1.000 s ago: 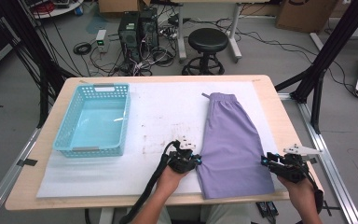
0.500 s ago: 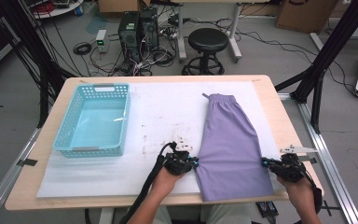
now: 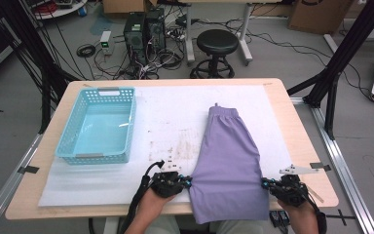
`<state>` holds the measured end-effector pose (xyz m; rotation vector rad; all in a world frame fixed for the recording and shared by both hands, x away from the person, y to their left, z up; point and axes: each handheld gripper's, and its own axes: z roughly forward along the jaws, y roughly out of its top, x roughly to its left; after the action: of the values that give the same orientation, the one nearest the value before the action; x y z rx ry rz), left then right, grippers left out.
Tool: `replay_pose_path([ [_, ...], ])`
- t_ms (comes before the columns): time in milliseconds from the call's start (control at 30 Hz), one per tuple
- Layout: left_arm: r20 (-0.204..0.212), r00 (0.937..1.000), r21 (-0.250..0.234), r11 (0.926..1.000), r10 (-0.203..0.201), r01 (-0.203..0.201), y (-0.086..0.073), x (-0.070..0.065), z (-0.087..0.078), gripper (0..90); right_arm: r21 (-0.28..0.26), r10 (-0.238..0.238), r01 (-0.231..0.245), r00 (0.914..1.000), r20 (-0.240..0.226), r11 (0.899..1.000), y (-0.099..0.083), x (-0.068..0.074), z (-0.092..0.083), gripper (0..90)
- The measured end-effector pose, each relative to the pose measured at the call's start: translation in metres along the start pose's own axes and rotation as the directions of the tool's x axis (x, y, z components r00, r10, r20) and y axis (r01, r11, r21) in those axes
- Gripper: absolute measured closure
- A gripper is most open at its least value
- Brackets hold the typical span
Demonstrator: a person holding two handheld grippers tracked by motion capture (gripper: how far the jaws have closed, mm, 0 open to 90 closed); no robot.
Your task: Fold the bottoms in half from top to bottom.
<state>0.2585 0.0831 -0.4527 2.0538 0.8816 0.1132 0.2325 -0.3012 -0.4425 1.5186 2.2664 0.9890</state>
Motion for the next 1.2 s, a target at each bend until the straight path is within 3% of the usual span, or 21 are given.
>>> replay_pose_path([
  [200,-0.003,0.9998,-0.031,0.9993,-0.019,0.019,-0.015,-0.006,-0.013,85.3,0.017,0.004,-0.004,0.9998,-0.019,1.0,-0.01,0.017,-0.007,88.8],
  [267,-0.017,0.9996,-0.058,0.9981,-0.022,0.021,-0.015,-0.005,-0.013,69.1,-0.011,0.0,0.0,1.0,-0.004,1.0,-0.01,0.018,-0.009,76.5],
  [333,-0.018,0.999,-0.091,0.9951,-0.041,0.039,-0.01,-0.002,-0.012,58.5,-0.055,0.012,-0.012,0.9999,-0.001,0.998,-0.005,0.015,-0.012,68.7],
  [467,-0.01,0.9983,-0.099,0.9934,-0.058,0.057,0.005,0.004,-0.003,55.4,-0.108,0.025,-0.023,0.9996,0.015,0.994,0.008,0.003,-0.01,67.2],
  [633,-0.014,0.9981,-0.054,0.9968,-0.06,0.059,0.022,0.006,0.017,58.8,-0.109,0.04,-0.037,0.9988,0.029,0.993,0.031,-0.009,0.012,65.8],
  [700,-0.035,0.9974,-0.037,0.9974,-0.063,0.062,0.022,0.003,0.023,62.3,-0.1,0.043,-0.039,0.9983,0.039,0.994,0.035,-0.012,0.02,65.9],
  [733,-0.048,0.998,-0.02,0.999,-0.042,0.041,0.021,0.001,0.025,65.3,-0.09,0.048,-0.045,0.9982,0.035,0.995,0.037,-0.013,0.025,66.0],
  [800,-0.084,0.996,-0.036,0.999,-0.029,0.026,0.019,-0.003,0.025,74.2,-0.071,0.029,-0.026,0.9986,0.045,0.997,0.038,-0.012,0.032,70.7],
  [867,-0.084,0.996,-0.032,0.9991,-0.031,0.028,0.017,-0.004,0.024,86.4,-0.059,0.006,-0.003,0.9985,0.054,0.998,0.036,-0.012,0.036,79.5],
  [900,-0.082,0.9963,-0.027,0.9994,-0.026,0.024,0.017,-0.004,0.024,87.1,-0.062,-0.004,0.008,0.9979,0.065,0.998,0.035,-0.012,0.035,84.9],
  [933,-0.077,0.9967,-0.026,0.9994,-0.024,0.022,0.017,-0.004,0.023,87.5,-0.055,0.007,-0.004,0.999,0.044,0.998,0.035,-0.013,0.034,90.0],
  [1200,-0.012,0.9998,-0.022,0.9996,-0.019,0.019,-0.001,-0.009,0.005,87.7,-0.028,-0.027,0.027,0.9996,0.013,0.999,0.02,0.0,0.021,90.0],
])
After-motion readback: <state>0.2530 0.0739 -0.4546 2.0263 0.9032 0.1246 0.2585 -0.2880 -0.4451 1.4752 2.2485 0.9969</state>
